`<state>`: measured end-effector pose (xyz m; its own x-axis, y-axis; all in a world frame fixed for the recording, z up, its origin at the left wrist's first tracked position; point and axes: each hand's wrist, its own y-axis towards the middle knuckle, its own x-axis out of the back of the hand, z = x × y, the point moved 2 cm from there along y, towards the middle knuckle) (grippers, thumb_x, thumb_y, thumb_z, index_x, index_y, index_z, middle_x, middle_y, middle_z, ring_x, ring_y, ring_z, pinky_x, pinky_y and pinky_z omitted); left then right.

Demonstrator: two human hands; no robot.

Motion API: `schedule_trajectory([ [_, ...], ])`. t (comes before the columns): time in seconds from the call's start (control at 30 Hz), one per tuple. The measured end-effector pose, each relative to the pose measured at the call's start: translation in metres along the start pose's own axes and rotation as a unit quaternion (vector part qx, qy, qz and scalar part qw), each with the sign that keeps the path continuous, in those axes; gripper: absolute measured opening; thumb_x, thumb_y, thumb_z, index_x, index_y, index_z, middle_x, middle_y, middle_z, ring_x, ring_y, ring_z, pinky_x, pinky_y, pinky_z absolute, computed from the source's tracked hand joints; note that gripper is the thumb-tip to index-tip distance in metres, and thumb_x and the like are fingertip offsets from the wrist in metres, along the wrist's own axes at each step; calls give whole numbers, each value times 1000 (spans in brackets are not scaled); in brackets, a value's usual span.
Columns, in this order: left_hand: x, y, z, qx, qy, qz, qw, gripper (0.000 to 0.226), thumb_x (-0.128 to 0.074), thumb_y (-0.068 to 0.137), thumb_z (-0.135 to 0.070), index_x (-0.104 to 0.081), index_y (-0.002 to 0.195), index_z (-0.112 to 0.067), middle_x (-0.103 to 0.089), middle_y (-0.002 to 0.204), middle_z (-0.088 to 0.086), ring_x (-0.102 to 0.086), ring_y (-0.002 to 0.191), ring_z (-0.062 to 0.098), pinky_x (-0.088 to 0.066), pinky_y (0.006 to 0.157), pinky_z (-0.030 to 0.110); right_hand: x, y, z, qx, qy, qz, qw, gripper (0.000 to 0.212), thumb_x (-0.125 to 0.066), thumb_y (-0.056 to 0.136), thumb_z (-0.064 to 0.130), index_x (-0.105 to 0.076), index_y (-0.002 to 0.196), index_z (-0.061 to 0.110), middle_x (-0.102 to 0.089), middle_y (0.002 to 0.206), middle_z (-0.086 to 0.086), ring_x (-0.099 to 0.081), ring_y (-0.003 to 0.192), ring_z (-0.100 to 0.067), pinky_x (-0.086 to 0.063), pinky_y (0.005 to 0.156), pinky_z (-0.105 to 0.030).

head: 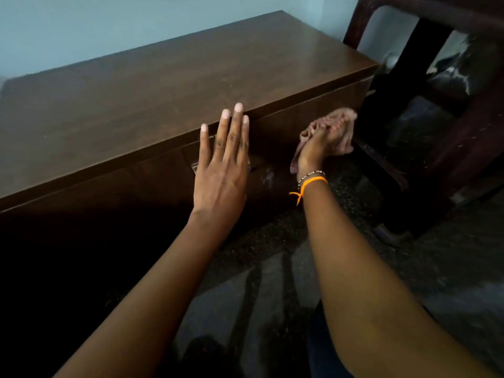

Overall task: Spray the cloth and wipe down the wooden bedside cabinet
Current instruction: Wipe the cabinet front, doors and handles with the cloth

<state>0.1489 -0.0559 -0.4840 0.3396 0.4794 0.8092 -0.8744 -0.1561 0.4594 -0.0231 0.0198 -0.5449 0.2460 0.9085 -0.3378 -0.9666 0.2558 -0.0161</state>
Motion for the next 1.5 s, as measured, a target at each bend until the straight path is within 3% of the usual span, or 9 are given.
schedule_trajectory([
  [0.17, 5, 13, -19, 15, -8, 15, 1000, 70, -33, 87, -9, 4, 146, 1, 1, 157, 16, -1, 144, 32, 5, 112, 46, 3, -13, 1, -28, 59, 53, 996, 70, -46, 86, 7, -11, 146, 7, -14, 155, -15, -18, 143, -27, -22, 117, -34],
  [0.3, 4, 13, -17, 3, 36, 15, 999, 66, -30, 91, -13, 3, 145, 3, -1, 156, 18, -5, 144, 33, 0, 113, 45, -7, -46, 22, 89, 41, 141, 985, 51, -42, 95, 14, -27, 142, 2, -22, 154, -13, -19, 140, -12, -21, 111, -13],
  [0.47, 10, 14, -17, 6, 3, 20, 1000, 70, -41, 88, -10, -4, 146, 4, -4, 156, 20, -7, 143, 35, 0, 114, 46, 6, -3, 32, 199, -92, 152, 964, 45, -39, 94, 14, -38, 137, 1, -26, 152, -17, -18, 144, -26, -4, 120, -35],
  [0.6, 7, 15, -14, 0, -18, 0, 1000, 65, -41, 88, -3, -11, 145, 6, -8, 155, 21, -9, 143, 37, 0, 114, 46, 2, 35, 26, 108, -48, 108, 987, 65, -32, 94, 27, -2, 146, 3, 6, 157, -14, 6, 146, -24, 7, 117, -22],
  [0.8, 1, 15, -22, 19, -28, -18, 999, 62, -32, 88, 1, -10, 145, 7, -10, 154, 22, -10, 141, 41, -5, 115, 46, 3, 23, -5, -26, -48, -1, 998, 53, -29, 95, 1, -8, 144, -6, -2, 155, -21, -3, 145, -31, 1, 119, -34],
  [0.93, 1, 16, -22, 15, -39, -17, 999, 61, -25, 85, 0, -12, 145, 7, -10, 154, 24, -10, 141, 42, -5, 115, 47, -20, 4, 10, 94, -115, 97, 984, 56, -30, 95, 16, -11, 144, -4, 0, 156, -20, 4, 145, -28, 15, 110, -16],
  [1.2, -4, 14, -20, 11, -26, -34, 999, 57, -33, 93, 6, -11, 145, 7, -9, 155, 22, -9, 142, 40, -6, 116, 44, 3, 60, 32, 22, -41, 36, 998, 57, -25, 100, 28, -2, 146, 3, 3, 157, -13, 4, 146, -23, 5, 119, -34],
  [1.33, -4, 15, -20, 28, -16, -40, 999, 53, -29, 94, 4, -15, 145, 7, -15, 154, 21, -16, 141, 40, -10, 115, 44, -13, 17, 21, 35, -19, 95, 995, 74, -34, 87, 64, 6, 145, 39, 12, 157, 12, 1, 144, -34, -11, 116, -57],
  [1.5, 5, 14, -13, -1, 6, -29, 1000, 54, -37, 94, -1, -18, 144, 7, -18, 153, 21, -19, 140, 38, -10, 115, 44, -21, 8, 23, 143, -128, 119, 974, 61, -32, 91, 28, -24, 142, -5, -13, 154, -23, 2, 146, -23, 12, 115, -28],
])
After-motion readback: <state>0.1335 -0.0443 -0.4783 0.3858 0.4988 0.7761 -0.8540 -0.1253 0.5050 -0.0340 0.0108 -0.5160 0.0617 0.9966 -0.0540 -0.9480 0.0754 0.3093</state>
